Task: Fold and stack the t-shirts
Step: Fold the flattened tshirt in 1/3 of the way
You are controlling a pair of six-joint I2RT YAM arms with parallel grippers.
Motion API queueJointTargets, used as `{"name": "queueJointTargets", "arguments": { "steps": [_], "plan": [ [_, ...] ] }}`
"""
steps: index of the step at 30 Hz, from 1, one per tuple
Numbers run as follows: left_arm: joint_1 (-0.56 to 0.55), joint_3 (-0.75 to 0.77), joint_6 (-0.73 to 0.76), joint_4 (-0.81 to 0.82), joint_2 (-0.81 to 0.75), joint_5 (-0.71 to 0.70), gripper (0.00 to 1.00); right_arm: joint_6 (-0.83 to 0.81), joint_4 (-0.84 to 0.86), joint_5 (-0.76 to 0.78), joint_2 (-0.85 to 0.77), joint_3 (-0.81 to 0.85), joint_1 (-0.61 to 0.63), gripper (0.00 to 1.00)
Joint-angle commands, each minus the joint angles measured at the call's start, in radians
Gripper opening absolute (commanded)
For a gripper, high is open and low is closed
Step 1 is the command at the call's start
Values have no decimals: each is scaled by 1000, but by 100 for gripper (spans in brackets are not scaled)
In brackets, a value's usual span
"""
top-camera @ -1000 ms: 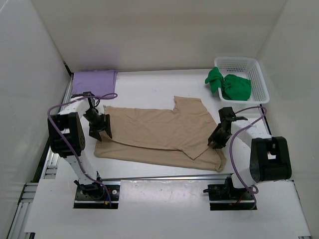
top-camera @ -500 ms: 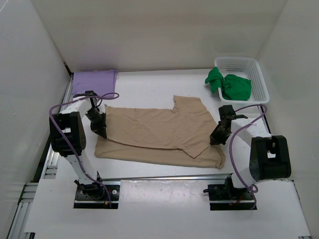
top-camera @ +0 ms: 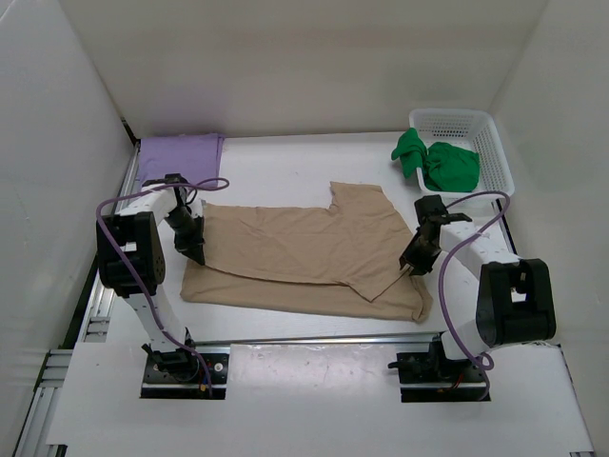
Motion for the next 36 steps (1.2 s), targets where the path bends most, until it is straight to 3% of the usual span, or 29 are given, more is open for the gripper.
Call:
{"name": "queueJointTargets", "arguments": {
  "steps": [1,10,25,32,35,36],
  "plan": [
    [-6,-4,1,14,-20,0,12,-11,-19,53,9,55,4,38],
    [-6,-22,1,23,-29,0,12,-85,52,90,131,107,4,39],
    [-6,-32,1,23,-38,0,12,-113,81,119,162,146,-6,39],
    [-6,-41,1,23,-38,0,12,-113,90,108,171,146,-15,35],
    [-6,-41,1,23,-38,0,12,-113,90,108,171,135,-15,29],
    [-6,-41,1,23,-38,0,12,-113,90,108,180,135,-15,23]
  ]
}}
